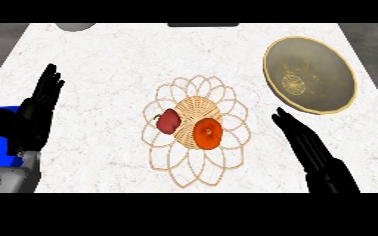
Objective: Pick the squash from the placemat and place it in the bowl
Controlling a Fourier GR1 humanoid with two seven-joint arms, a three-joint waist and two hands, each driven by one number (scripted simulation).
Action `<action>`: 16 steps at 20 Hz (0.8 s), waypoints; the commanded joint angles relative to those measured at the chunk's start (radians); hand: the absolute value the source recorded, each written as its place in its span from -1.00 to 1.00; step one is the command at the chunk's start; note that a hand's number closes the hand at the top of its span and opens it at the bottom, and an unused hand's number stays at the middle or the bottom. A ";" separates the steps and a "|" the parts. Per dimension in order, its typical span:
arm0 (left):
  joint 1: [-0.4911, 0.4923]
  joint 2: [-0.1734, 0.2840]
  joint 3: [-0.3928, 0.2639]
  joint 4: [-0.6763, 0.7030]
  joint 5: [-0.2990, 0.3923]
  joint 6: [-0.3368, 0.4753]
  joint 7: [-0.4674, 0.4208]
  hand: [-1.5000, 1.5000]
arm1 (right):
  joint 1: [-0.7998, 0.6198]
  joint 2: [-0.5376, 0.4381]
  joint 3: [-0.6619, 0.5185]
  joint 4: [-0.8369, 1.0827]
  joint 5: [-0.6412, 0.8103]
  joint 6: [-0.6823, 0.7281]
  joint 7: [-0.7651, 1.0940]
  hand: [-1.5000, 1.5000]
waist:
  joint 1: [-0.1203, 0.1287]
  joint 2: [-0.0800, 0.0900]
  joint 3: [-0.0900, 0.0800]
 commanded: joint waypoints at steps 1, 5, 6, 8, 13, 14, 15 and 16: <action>-0.034 0.001 0.014 -0.008 -0.007 -0.020 0.049 0.00 | -0.123 0.076 0.027 -0.104 0.086 0.170 0.241 -1.00 | 0.018 0.007 0.001; -0.022 0.021 0.036 -0.010 0.003 -0.066 0.033 0.00 | -0.369 0.123 -0.052 -0.120 -0.031 0.394 0.413 -1.00 | 0.028 0.009 0.000; 0.002 -0.006 0.024 -0.045 -0.018 -0.038 0.034 0.00 | -0.411 0.157 -0.059 -0.042 -0.043 0.408 0.406 -1.00 | 0.030 0.009 0.001; -0.026 -0.020 -0.008 -0.094 -0.046 0.002 0.103 0.00 | -0.440 0.152 -0.049 -0.008 -0.097 0.485 0.437 -1.00 | 0.029 0.008 0.001; -0.031 -0.022 0.010 -0.015 -0.026 -0.044 0.037 0.00 | -0.589 0.208 -0.023 0.177 -0.213 0.646 0.556 -1.00 | 0.041 0.011 -0.002; -0.027 -0.041 -0.014 -0.038 -0.050 -0.015 0.050 0.00 | -0.609 0.180 -0.091 0.201 -0.280 0.687 0.541 -1.00 | 0.039 0.010 -0.001; -0.063 -0.016 0.023 -0.017 -0.028 -0.037 0.069 0.00 | -0.554 0.174 -0.052 0.199 -0.276 0.680 0.519 -1.00 | 0.024 0.010 0.000; -0.085 -0.041 0.010 0.047 -0.040 -0.036 0.040 0.00 | -0.608 0.213 -0.022 0.277 -0.268 0.685 0.544 -1.00 | 0.026 0.015 -0.002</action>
